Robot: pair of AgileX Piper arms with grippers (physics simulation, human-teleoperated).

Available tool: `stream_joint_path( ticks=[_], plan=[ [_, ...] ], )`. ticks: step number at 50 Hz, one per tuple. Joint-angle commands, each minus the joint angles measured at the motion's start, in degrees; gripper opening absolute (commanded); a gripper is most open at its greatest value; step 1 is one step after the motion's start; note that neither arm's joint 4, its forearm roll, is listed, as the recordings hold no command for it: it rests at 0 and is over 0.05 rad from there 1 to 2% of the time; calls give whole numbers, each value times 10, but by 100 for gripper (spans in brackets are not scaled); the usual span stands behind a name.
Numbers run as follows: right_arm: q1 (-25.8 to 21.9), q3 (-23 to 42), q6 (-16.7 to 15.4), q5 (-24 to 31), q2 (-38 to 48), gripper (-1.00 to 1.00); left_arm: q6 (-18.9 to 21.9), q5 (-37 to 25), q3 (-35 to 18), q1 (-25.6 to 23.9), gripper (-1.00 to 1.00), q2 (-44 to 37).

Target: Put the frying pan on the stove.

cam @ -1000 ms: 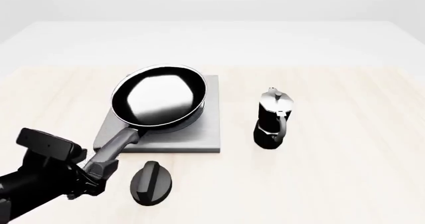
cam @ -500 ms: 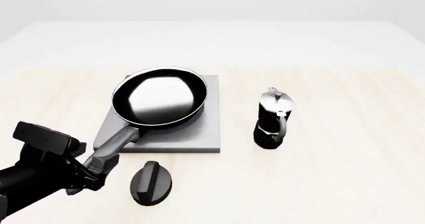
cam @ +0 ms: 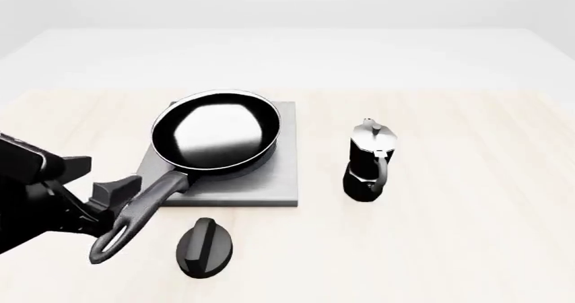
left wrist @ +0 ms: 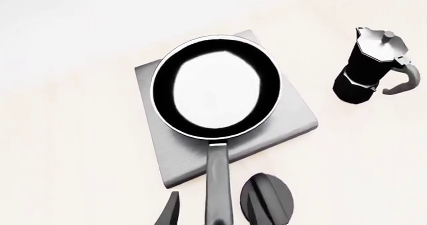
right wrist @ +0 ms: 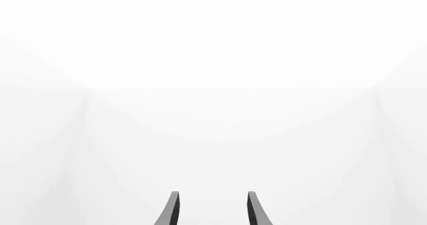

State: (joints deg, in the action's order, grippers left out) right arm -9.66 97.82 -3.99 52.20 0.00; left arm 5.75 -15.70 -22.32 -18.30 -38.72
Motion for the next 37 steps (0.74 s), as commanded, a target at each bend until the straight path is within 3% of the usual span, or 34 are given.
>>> stream_joint_path(
  ticks=[1, 18, 25, 37],
  plan=[
    [-1, 0, -1, 1, 0, 100, 31, -68, -66, 5, 100, 57],
    [-5, -4, -2, -2, 0, 100, 64, -124, -123, 11, 100, 123],
    [-9, -10, -3, -5, 0, 100, 71, -153, -161, 52, 100, 189],
    [-13, -10, -3, -4, 0, 100, 66, -189, -193, 65, 100, 318]
  ],
)
